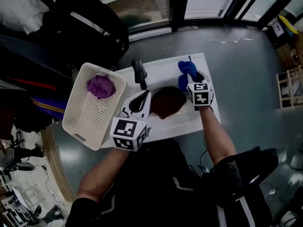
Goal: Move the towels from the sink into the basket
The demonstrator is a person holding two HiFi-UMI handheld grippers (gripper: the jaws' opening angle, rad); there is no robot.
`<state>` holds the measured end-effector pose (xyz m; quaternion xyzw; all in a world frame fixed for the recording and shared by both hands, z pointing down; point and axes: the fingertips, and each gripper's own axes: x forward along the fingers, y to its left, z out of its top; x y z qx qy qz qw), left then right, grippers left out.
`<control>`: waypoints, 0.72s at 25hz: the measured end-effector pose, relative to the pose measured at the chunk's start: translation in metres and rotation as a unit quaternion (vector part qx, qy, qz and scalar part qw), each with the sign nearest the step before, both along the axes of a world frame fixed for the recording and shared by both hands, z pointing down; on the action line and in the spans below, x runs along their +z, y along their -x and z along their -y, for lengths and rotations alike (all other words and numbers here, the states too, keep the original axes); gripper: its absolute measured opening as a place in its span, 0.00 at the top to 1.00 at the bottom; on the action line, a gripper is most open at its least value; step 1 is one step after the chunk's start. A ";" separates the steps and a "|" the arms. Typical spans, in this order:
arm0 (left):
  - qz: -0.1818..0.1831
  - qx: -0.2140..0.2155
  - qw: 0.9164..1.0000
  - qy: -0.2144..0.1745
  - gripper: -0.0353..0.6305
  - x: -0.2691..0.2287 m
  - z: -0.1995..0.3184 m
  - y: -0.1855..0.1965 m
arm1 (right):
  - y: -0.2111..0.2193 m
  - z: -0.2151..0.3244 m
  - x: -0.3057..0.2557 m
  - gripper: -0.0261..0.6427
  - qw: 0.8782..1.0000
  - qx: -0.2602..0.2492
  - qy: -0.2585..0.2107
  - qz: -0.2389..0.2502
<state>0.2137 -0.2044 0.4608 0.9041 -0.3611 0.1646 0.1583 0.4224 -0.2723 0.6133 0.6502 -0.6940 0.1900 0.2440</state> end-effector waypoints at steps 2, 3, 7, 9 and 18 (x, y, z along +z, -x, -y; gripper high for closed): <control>0.002 0.002 1.000 -0.002 0.94 -0.001 -0.004 0.008 | 0.006 -0.005 -0.013 0.81 1.000 0.007 -0.013 -0.001; 0.005 0.004 1.000 -0.004 0.94 -0.002 -0.008 0.012 | 0.009 -0.009 -0.020 0.81 1.000 0.010 -0.019 0.002; 0.006 0.007 0.999 -0.031 0.94 -0.016 -0.019 0.028 | 0.025 -0.024 -0.050 0.81 0.999 0.012 -0.043 0.011; 0.011 0.009 0.999 -0.051 0.94 -0.024 -0.023 0.038 | 0.039 -0.031 -0.067 0.81 0.998 0.005 -0.056 0.014; -0.024 -0.020 0.997 -0.067 0.94 -0.051 -0.035 0.095 | 0.118 -0.065 -0.147 0.81 0.992 -0.038 -0.113 0.050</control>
